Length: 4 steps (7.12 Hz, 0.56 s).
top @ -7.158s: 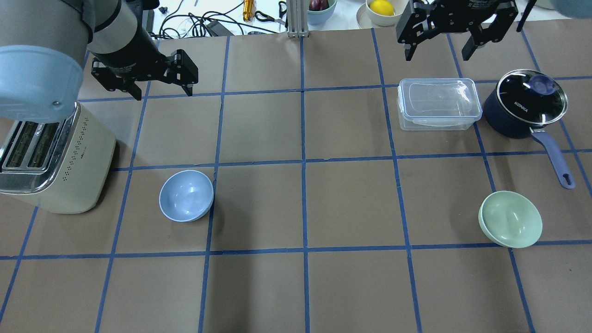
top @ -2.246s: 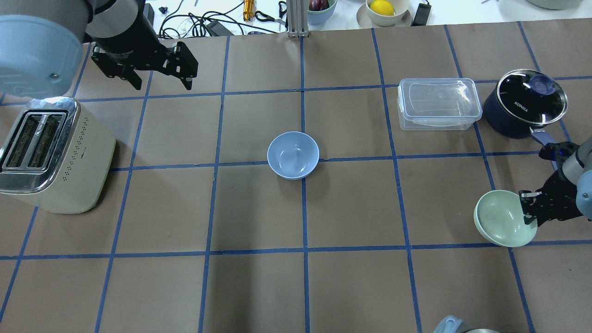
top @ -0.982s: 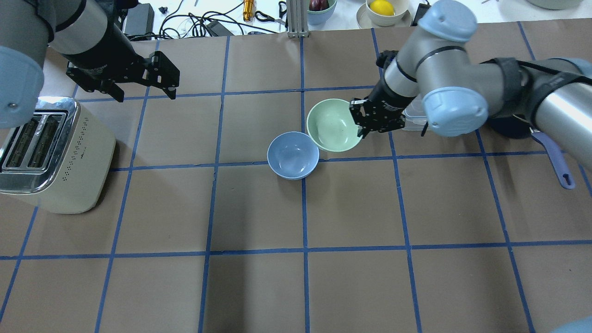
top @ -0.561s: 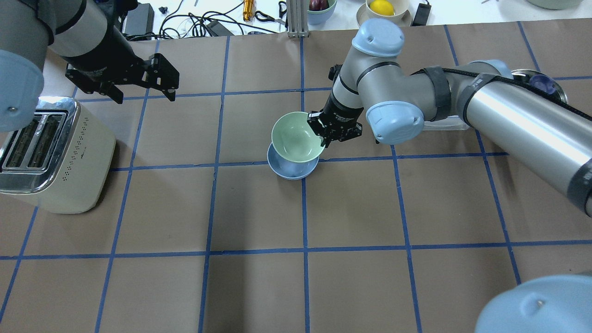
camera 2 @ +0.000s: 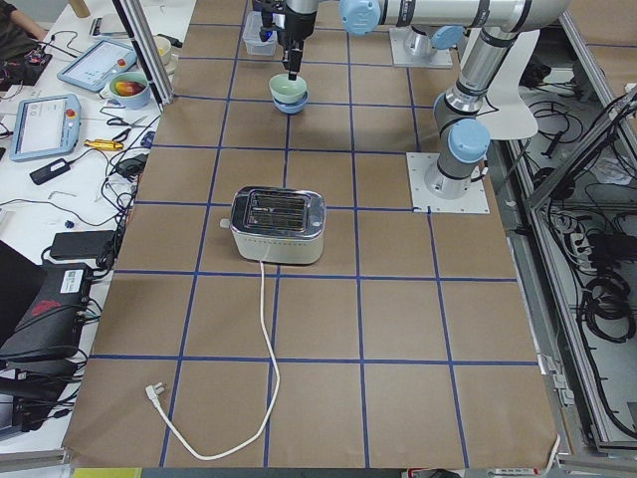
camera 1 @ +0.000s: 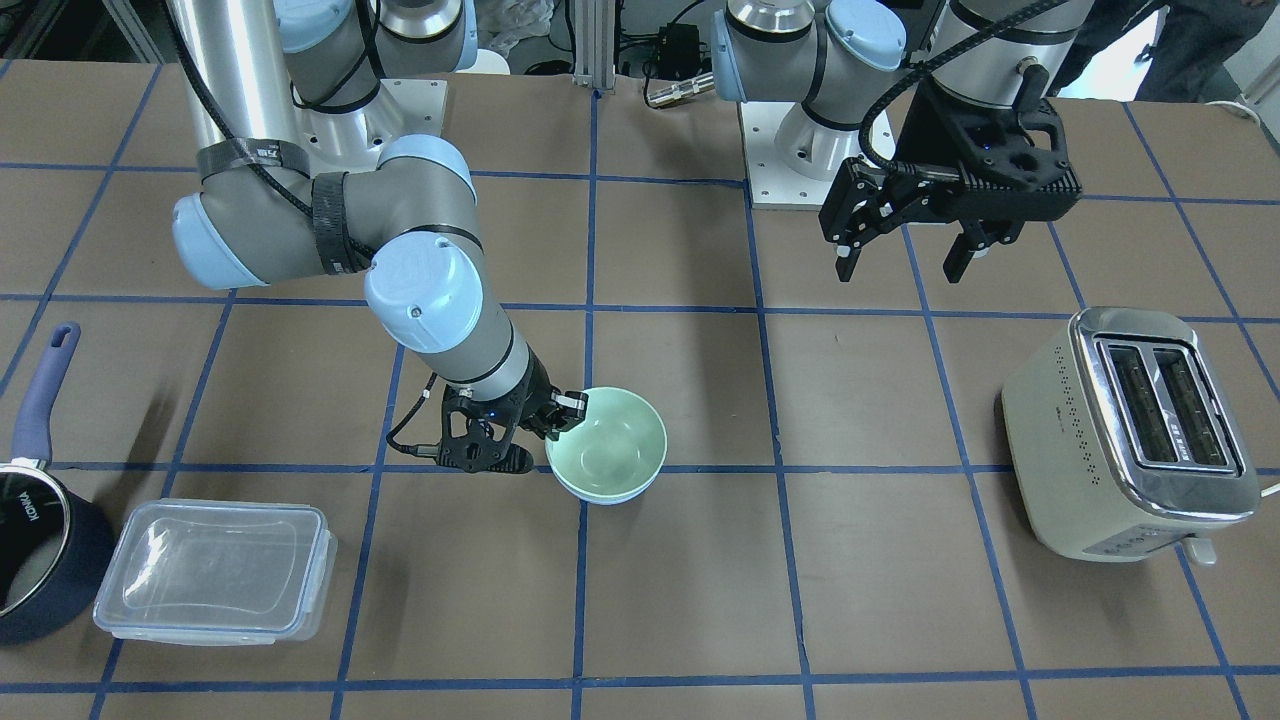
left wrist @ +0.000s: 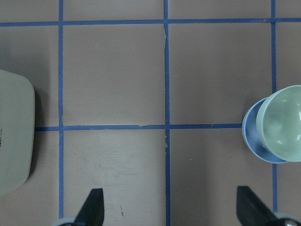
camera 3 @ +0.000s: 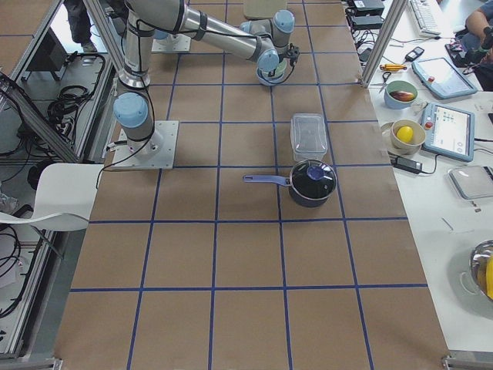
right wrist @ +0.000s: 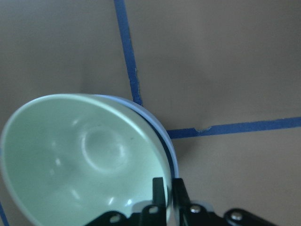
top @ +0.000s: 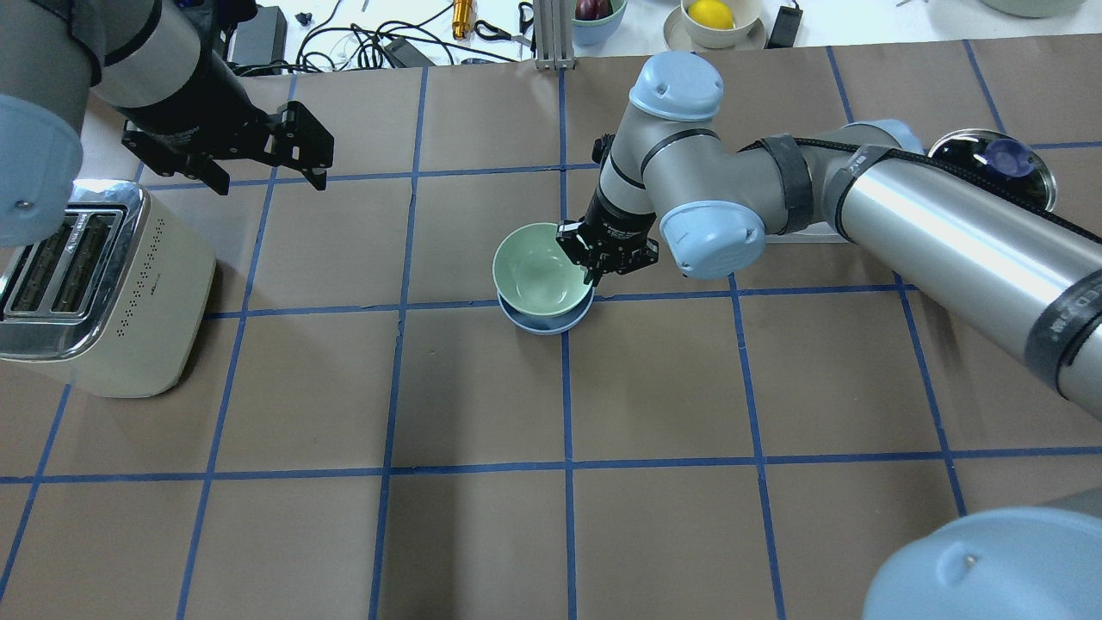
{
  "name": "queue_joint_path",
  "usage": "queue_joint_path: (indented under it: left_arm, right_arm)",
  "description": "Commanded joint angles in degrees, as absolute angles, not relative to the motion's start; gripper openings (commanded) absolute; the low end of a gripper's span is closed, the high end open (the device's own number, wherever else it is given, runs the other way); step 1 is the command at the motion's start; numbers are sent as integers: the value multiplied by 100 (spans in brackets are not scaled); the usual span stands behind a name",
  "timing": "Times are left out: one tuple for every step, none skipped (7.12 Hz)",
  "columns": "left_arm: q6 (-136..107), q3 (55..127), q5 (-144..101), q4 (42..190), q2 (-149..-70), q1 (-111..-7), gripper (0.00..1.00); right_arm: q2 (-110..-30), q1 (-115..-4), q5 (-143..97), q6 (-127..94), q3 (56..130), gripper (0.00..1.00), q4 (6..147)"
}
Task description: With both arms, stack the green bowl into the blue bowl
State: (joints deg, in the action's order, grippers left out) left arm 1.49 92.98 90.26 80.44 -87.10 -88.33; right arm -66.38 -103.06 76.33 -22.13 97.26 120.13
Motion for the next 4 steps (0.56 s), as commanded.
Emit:
queue_joint_path:
  left_arm:
    - [149,9334,9026,8051,-8701,-8833,100]
    - [149,9395,9026,8025,-8684,-8833,100]
    - [149,9396,9026,8024,-8675,-8833,100]
    - [149,9404,9026,8024,-8675,-8833,100]
  right_arm:
    - [-6723,-10153,7813,-2136,9634,100,11910]
    - [-7054,-10073,7987,-2118,9502,100,11718]
    - [-7484,-9750,8416,-2118,9188,100,10863]
    - [-7836,-9364,8524,-2057,8715,100,9854]
